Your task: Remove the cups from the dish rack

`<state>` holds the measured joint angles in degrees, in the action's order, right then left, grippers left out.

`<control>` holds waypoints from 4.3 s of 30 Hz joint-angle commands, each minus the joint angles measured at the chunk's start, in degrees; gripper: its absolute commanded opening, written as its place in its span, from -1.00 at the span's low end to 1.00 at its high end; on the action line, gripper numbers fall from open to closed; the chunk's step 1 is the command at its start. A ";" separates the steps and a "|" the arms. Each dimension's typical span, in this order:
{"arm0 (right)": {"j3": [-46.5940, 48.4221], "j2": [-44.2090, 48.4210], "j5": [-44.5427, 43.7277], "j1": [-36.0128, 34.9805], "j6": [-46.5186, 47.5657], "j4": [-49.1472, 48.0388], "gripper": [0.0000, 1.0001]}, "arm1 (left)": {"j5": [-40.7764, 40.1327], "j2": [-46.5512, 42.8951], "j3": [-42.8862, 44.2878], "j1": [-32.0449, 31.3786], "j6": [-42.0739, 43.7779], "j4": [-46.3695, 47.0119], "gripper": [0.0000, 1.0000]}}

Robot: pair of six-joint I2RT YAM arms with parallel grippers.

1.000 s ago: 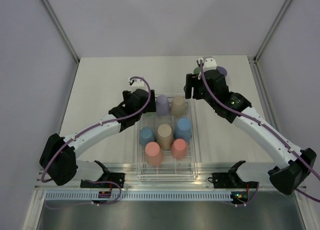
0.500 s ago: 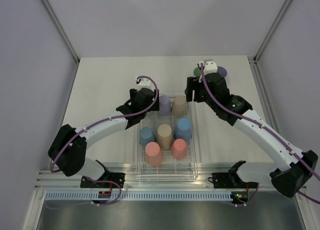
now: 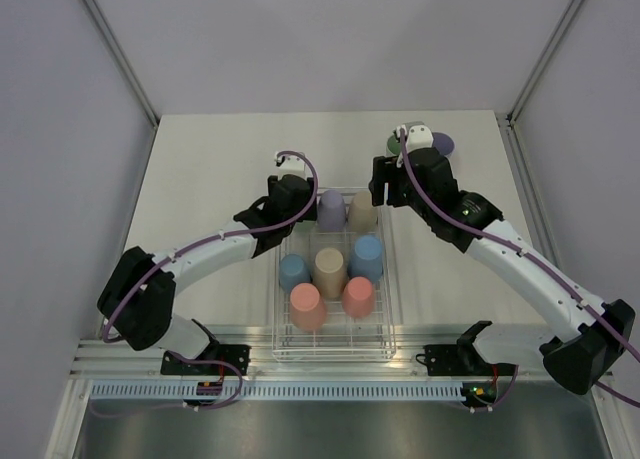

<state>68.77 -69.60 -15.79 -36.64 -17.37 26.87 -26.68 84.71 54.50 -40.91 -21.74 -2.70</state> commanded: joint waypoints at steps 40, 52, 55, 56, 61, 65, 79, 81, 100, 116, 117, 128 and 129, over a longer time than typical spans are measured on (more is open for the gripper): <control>-29.05 9.92 43.84 -0.01 -23.87 -56.25 0.68 | 41.71 -30.39 -36.74 14.10 -49.89 65.26 -0.95; -28.60 15.12 40.57 -0.01 -22.62 -50.14 0.66 | 38.10 -26.27 -37.45 14.27 -51.47 70.80 -0.95; -30.62 13.53 42.07 -0.09 -25.69 -54.89 0.65 | 37.49 -24.95 -37.19 14.27 -52.35 72.65 -0.95; -31.15 12.75 42.68 -0.10 -26.40 -55.87 0.65 | 37.05 -23.98 -37.19 14.10 -52.62 73.70 -0.95; -31.33 11.42 44.62 -0.36 -28.95 -59.21 0.64 | 35.73 -21.25 -36.92 13.75 -52.97 76.26 -0.95; -31.42 10.11 45.50 -0.62 -30.44 -61.32 0.64 | 35.73 -18.27 -35.61 12.70 -53.23 78.28 -0.95; -29.84 4.30 44.97 -1.50 -32.56 -67.39 0.20 | 36.78 -12.37 -32.53 7.77 -53.94 82.60 -0.95; -29.58 4.74 43.13 -1.50 -31.33 -65.73 -0.27 | 37.40 -12.55 -32.53 7.68 -53.33 81.89 -0.95; 1.57 2.14 -5.53 -1.15 -3.65 1.47 -0.99 | 21.14 -35.57 -22.00 9.09 -25.66 18.21 1.00; 11.21 -23.73 -1.79 19.41 1.19 21.82 -0.99 | 22.72 -36.02 -18.90 9.00 -21.77 9.29 0.99; 11.38 -24.78 -1.35 19.50 1.54 21.82 -0.99 | 22.81 -36.02 -19.08 9.00 -21.77 9.29 1.00; 17.62 -38.23 2.88 22.93 1.81 18.39 -0.99 | 25.36 -32.94 -18.20 9.00 -21.59 8.59 1.00; 18.58 -38.50 2.78 23.37 1.63 18.22 -0.99 | 25.36 -33.03 -18.11 9.00 -21.42 8.59 1.00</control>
<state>83.22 -107.70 -13.39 -14.06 -15.90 46.87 -2.44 51.77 33.87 -31.94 -45.63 5.65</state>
